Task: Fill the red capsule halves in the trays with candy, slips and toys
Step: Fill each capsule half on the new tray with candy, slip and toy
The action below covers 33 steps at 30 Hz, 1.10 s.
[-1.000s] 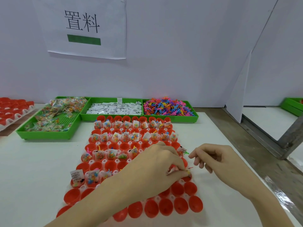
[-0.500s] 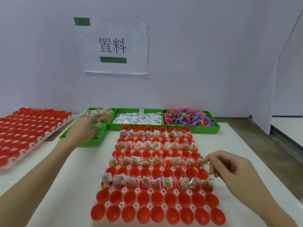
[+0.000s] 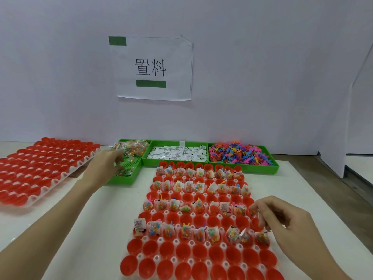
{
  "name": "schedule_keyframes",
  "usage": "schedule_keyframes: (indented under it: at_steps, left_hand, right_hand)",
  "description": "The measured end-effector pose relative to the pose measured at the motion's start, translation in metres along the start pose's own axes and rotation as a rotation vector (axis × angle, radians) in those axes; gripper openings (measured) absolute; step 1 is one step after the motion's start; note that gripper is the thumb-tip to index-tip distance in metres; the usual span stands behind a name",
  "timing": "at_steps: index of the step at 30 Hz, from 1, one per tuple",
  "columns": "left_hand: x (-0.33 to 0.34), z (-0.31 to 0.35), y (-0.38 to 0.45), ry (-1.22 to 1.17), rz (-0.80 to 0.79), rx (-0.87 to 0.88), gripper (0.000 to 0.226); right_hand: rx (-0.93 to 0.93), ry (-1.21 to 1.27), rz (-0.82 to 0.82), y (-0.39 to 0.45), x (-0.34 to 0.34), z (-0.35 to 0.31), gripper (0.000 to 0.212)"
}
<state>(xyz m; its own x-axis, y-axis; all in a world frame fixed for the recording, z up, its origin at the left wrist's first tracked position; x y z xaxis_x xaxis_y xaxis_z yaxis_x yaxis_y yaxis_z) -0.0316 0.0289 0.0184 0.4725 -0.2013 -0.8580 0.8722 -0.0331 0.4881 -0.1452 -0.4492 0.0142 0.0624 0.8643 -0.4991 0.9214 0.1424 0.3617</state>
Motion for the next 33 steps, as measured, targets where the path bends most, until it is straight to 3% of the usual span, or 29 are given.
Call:
schedule_keyframes:
  at_steps: [4, 7, 14, 22, 26, 33]
  left_hand:
    - [-0.005, 0.012, -0.001, -0.109, 0.120, -0.009, 0.016]
    - [-0.013, 0.040, -0.006, -0.343, 0.267, -0.098, 0.020]
    - [-0.021, 0.138, -0.059, -0.994, 0.273, -0.086, 0.017]
    - [-0.020, 0.145, -0.068, -0.996, 0.185, 0.045, 0.018]
    - [-0.016, 0.133, -0.069, -1.072, 0.173, -0.007, 0.029]
    - [-0.014, 0.120, -0.066, -1.150, 0.175, -0.006, 0.038]
  right_hand:
    - [-0.005, -0.018, 0.022, 0.000, 0.000, 0.002, 0.019]
    - [-0.004, -0.005, 0.027, 0.000, -0.002, 0.002, 0.020]
    - [-0.018, -0.010, 0.056, 0.000, -0.001, -0.008, 0.018]
    - [-0.073, -0.324, -0.102, 0.075, 0.025, -0.034, 0.016]
    - [-0.120, -0.478, -0.169, 0.160, 0.066, -0.035, 0.018]
    - [-0.020, -0.743, -0.338, 0.252, 0.129, -0.017, 0.021]
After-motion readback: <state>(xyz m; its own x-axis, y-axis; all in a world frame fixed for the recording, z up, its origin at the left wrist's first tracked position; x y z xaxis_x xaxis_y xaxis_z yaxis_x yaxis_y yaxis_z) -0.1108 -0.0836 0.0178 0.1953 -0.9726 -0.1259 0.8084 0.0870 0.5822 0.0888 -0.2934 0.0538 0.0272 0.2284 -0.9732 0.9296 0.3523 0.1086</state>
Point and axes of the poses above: each hand's wrist, its own y-axis towards the middle knuckle, its own x-axis out of the palm, z = x × y, the point moved 1 cm from there along y, towards the middle knuckle, and after that the axes turned 4 degrees about x, right-handed, at the moved point
